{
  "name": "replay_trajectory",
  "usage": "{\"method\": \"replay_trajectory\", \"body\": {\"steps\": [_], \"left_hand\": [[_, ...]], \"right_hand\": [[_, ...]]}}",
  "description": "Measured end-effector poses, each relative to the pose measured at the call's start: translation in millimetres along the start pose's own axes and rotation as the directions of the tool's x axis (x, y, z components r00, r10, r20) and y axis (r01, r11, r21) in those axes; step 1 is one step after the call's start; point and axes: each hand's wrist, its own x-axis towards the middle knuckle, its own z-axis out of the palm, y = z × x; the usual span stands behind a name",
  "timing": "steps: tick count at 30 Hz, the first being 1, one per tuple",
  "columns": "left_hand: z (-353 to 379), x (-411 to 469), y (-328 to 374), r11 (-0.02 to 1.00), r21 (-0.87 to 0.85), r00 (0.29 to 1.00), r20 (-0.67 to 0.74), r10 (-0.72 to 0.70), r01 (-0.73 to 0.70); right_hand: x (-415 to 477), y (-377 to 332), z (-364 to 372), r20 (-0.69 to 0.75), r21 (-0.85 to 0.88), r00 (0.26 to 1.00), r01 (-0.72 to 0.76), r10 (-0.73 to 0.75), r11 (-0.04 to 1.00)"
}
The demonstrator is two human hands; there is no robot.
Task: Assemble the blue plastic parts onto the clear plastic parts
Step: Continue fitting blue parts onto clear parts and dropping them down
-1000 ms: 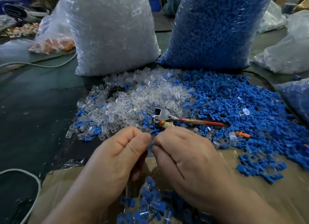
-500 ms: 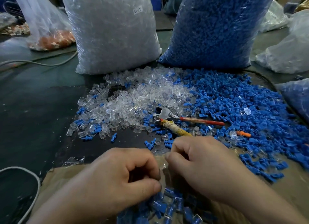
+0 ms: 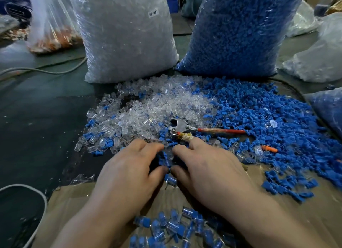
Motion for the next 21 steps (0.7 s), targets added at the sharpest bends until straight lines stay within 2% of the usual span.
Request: {"method": "replay_trajectory", "body": {"steps": [12, 17, 21], "left_hand": [[0.6, -1.5, -1.5, 0.994, -0.101, 0.998, 0.041, 0.043, -0.039], [0.8, 0.1, 3.2, 0.995, -0.077, 0.994, 0.074, 0.075, -0.069], [1.4, -0.3, 5.9, 0.994, -0.082, 0.997, 0.04, 0.071, -0.068]], "right_hand": [[1.5, 2.4, 2.6, -0.034, 0.033, 0.998, -0.055, 0.056, 0.998], [3.4, 4.7, 5.3, -0.042, 0.069, 0.998, -0.05, 0.053, 0.996], [1.7, 5.0, 6.9, -0.055, 0.079, 0.998, -0.029, 0.033, 0.996]]}}
